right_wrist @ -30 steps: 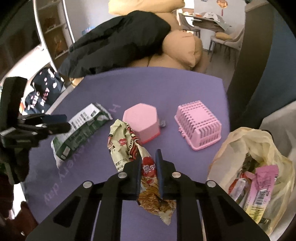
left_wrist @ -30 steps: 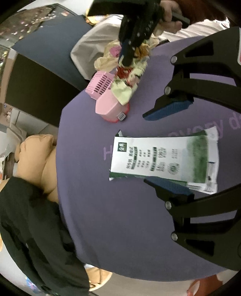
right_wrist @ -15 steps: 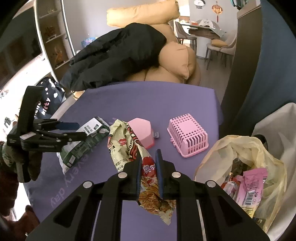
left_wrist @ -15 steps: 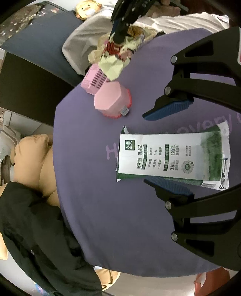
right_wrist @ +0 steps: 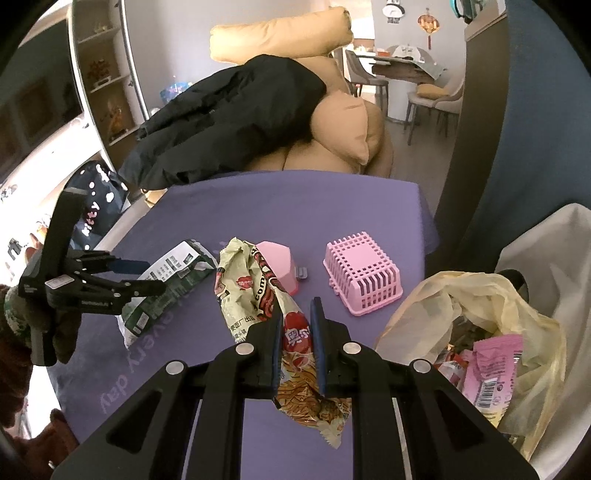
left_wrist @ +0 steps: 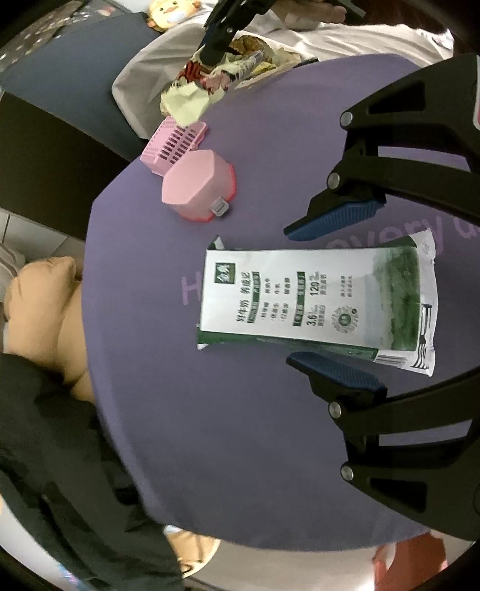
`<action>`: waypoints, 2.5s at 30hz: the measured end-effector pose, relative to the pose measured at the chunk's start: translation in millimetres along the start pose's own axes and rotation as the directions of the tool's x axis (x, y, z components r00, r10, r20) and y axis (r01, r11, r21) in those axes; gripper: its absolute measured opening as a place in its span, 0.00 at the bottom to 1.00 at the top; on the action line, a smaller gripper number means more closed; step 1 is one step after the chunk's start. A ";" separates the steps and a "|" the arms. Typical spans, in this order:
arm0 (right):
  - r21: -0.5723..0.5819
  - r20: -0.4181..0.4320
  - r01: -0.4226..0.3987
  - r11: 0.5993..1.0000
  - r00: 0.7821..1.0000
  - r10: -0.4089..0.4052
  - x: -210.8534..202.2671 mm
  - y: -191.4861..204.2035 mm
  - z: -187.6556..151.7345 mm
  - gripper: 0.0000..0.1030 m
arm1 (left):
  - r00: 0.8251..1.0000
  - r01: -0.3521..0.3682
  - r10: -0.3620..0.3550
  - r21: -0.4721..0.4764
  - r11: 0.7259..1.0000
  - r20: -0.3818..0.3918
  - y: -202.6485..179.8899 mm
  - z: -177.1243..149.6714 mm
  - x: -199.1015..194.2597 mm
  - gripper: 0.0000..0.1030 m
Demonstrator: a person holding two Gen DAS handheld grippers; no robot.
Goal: Collect trash
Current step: 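Lift the milk pouch with the left tool while the right tool holds the snack wrapper, then carry both items over the yellow bag and open both tools to drop them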
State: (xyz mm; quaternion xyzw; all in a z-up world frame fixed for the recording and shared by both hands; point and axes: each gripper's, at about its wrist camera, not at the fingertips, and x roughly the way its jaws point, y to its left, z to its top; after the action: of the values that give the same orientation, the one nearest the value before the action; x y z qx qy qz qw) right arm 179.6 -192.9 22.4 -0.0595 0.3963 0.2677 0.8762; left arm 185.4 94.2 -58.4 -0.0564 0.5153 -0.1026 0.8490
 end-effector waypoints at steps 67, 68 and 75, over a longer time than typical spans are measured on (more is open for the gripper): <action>0.401 0.223 0.219 0.890 0.919 -0.326 -147.3 -205.5 -80.1 0.15 | 0.886 0.408 -0.423 0.116 0.906 0.189 -282.3 66.7 53.4 0.67; 0.394 0.222 0.209 0.895 0.924 -0.313 -141.7 -201.4 -78.8 0.15 | 0.885 0.399 -0.415 0.115 0.910 0.209 -276.6 66.1 45.6 0.67; 0.343 0.151 0.214 0.915 0.948 -0.278 -73.4 -180.3 -73.4 0.15 | 0.908 0.269 -0.283 0.088 0.959 0.309 -225.9 55.2 1.2 0.67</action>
State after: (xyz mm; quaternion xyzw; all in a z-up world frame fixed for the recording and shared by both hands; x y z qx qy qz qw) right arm 184.2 -400.3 6.4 0.0616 0.3352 0.0909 0.9357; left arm 208.6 -126.3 11.6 -0.1258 0.3559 -0.2225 0.8989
